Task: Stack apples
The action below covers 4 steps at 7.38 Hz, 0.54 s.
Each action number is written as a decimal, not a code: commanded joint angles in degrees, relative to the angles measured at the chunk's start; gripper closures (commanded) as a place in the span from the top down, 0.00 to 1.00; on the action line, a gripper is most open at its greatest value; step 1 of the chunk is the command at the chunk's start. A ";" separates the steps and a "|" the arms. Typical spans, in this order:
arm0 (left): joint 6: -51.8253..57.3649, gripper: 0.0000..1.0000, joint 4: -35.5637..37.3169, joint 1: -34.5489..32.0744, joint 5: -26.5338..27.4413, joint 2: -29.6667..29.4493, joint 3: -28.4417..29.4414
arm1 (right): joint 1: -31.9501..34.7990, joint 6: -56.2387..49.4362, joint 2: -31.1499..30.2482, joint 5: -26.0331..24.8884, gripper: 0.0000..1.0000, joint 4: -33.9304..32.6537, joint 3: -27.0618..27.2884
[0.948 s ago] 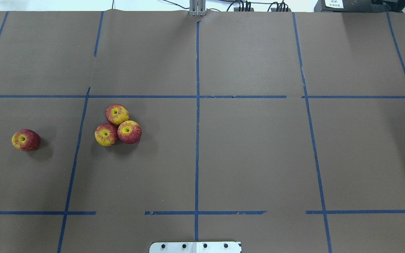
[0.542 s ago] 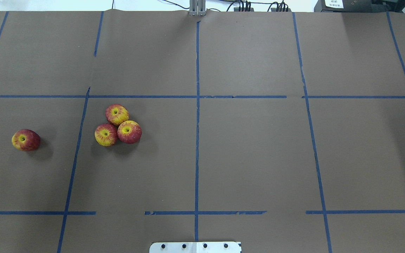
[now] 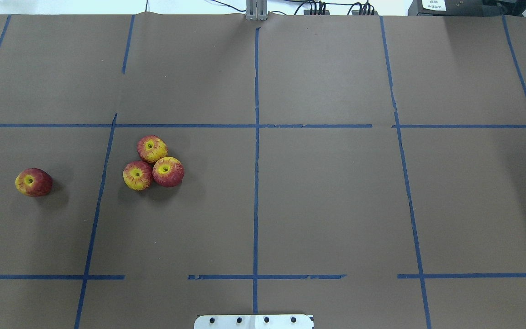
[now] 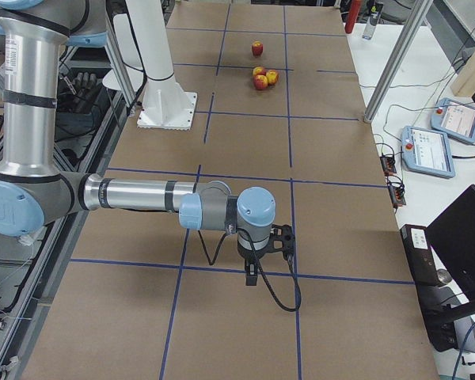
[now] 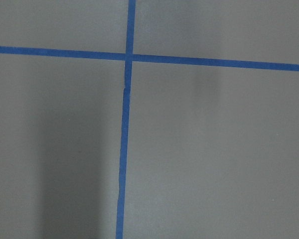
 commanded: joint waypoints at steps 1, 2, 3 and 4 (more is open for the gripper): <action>-17.22 1.00 -9.66 11.38 7.01 0.42 0.12 | 0.00 0.00 0.00 0.00 1.00 0.00 0.00; -23.11 1.00 -12.47 15.51 9.40 0.42 0.64 | 0.00 0.00 0.00 0.00 1.00 0.00 0.00; -27.18 1.00 -13.37 18.95 12.56 0.42 0.82 | 0.00 0.00 0.00 0.00 1.00 0.00 0.00; -30.44 1.00 -13.38 21.68 14.94 0.42 1.08 | 0.00 0.00 0.00 0.00 1.00 0.00 0.00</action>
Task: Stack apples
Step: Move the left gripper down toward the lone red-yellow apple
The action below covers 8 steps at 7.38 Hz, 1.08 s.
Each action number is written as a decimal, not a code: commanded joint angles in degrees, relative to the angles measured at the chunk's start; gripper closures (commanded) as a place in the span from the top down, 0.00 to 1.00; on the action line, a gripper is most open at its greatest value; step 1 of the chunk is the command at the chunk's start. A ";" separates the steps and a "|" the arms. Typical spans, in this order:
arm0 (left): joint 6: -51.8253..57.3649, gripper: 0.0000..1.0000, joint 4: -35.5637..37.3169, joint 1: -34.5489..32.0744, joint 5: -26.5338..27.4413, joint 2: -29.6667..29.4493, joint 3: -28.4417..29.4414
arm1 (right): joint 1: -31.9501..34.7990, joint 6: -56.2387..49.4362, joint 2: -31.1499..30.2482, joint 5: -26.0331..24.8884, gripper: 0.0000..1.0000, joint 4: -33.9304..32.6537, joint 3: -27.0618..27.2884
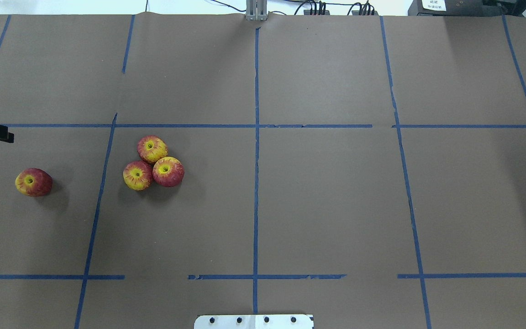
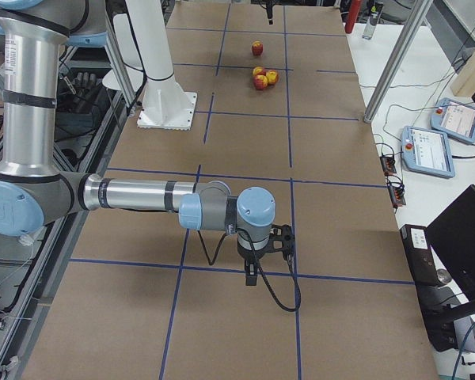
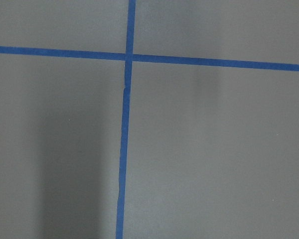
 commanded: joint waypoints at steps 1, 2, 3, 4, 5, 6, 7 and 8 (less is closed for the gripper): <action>-7.54 1.00 -0.98 6.74 5.21 0.11 0.94 | 0.00 0.00 0.00 0.00 1.00 0.00 0.00; -8.18 1.00 -0.99 8.42 5.75 0.11 1.29 | 0.00 0.00 0.00 0.00 1.00 0.00 0.00; -9.31 1.00 -0.99 9.56 5.76 0.11 1.73 | 0.00 0.00 0.00 0.09 1.00 0.00 0.00; -9.59 1.00 -0.99 10.36 6.11 0.11 1.91 | 0.00 0.00 0.00 0.00 1.00 0.00 0.00; -9.68 1.00 -0.99 11.06 7.50 0.11 2.35 | 0.00 0.00 0.00 0.00 1.00 0.00 0.00; -10.20 1.00 -0.99 11.42 7.86 0.11 3.31 | 0.00 0.00 0.00 0.00 1.00 0.00 0.00; -10.29 1.00 -0.99 11.60 7.87 0.11 3.58 | 0.00 0.00 0.00 0.00 1.00 0.00 0.00; -10.38 1.00 -0.99 12.47 7.87 0.11 4.19 | 0.00 0.00 0.00 0.00 1.00 0.00 0.00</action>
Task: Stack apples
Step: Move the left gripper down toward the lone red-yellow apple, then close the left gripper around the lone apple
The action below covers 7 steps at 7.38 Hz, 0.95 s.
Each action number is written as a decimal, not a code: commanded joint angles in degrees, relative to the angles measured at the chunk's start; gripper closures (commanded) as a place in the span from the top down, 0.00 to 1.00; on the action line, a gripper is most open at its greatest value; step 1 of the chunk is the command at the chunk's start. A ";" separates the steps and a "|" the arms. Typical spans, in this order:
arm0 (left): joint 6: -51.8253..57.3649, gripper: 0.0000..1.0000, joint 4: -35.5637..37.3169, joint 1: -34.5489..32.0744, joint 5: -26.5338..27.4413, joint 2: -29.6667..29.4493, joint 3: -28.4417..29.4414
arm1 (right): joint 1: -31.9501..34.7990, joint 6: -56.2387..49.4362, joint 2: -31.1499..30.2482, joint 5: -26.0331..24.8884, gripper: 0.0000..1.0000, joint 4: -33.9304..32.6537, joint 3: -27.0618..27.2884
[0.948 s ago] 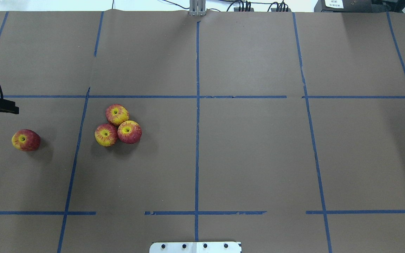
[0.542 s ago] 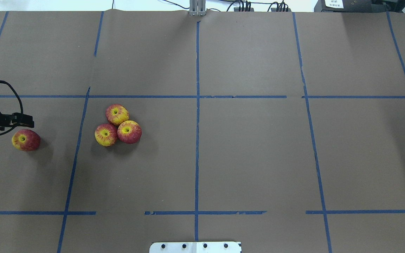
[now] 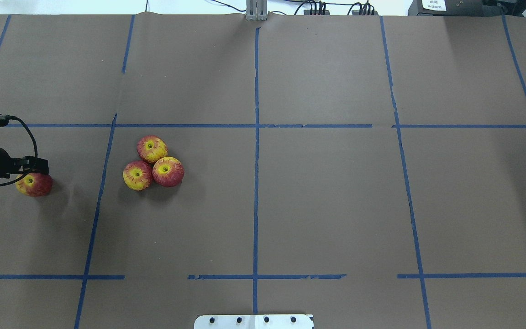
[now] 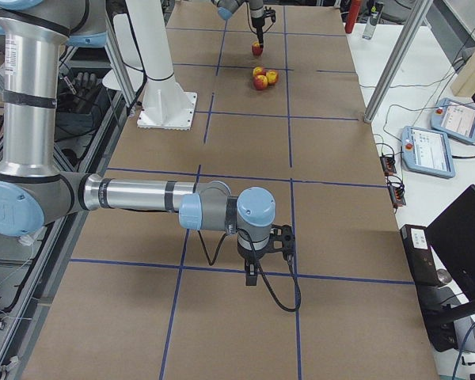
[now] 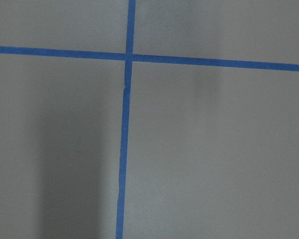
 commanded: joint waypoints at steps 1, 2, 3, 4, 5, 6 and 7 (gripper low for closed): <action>-0.17 1.00 -0.09 1.34 0.10 0.00 0.96 | 0.00 0.00 0.00 0.00 1.00 0.00 0.00; -0.17 1.00 -0.09 1.61 0.10 0.00 1.05 | 0.00 0.00 0.00 0.00 1.00 0.00 0.00; -0.17 1.00 -0.09 2.13 0.01 0.00 1.13 | 0.00 0.00 0.00 0.00 1.00 0.00 0.00; -0.17 1.00 -0.17 2.40 0.01 -0.09 1.48 | 0.00 0.00 0.00 0.00 1.00 0.00 0.00; -0.08 0.99 -0.18 2.58 0.01 -0.09 1.57 | 0.00 0.00 0.00 0.00 1.00 0.00 0.00; -0.08 0.86 -0.18 2.67 0.01 -0.09 1.75 | 0.00 0.00 0.00 0.00 1.00 0.00 0.00; 0.09 0.59 -0.18 2.75 -0.07 -0.26 2.10 | 0.00 0.00 0.00 0.00 1.00 0.00 0.00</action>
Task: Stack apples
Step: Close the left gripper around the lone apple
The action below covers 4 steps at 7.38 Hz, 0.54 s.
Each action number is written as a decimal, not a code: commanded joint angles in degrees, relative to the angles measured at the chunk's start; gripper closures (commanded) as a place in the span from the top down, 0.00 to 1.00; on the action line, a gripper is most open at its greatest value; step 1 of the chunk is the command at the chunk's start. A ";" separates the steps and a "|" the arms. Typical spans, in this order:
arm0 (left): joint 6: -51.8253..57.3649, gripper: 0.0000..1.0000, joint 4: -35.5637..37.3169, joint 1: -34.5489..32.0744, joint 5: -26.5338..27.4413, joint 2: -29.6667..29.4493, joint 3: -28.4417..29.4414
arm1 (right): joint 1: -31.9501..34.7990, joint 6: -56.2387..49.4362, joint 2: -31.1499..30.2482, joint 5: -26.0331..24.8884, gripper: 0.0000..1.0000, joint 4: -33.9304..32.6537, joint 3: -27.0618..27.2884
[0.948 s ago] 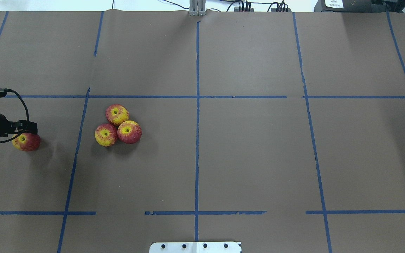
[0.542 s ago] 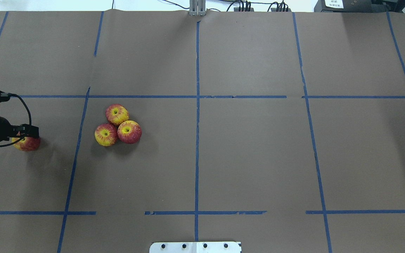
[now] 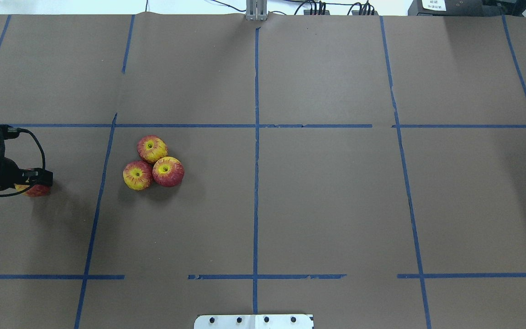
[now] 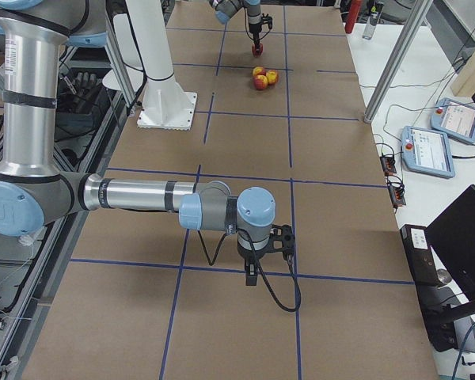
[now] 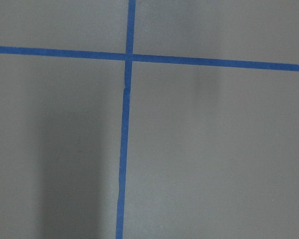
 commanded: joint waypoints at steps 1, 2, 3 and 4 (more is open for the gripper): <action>0.14 0.40 -0.01 0.06 -0.50 -0.30 0.09 | 0.00 0.00 0.00 0.00 1.00 0.00 0.00; 0.32 0.35 -0.01 -0.12 -0.59 -0.13 -0.43 | 0.00 0.00 0.00 0.00 1.00 0.00 0.00; 0.41 0.34 0.34 -0.30 -0.68 -0.12 -2.00 | 0.00 0.00 0.00 0.00 1.00 0.00 0.00; 0.41 0.35 0.87 -0.47 -0.77 -0.04 -4.54 | 0.00 0.00 0.00 0.00 1.00 0.00 0.00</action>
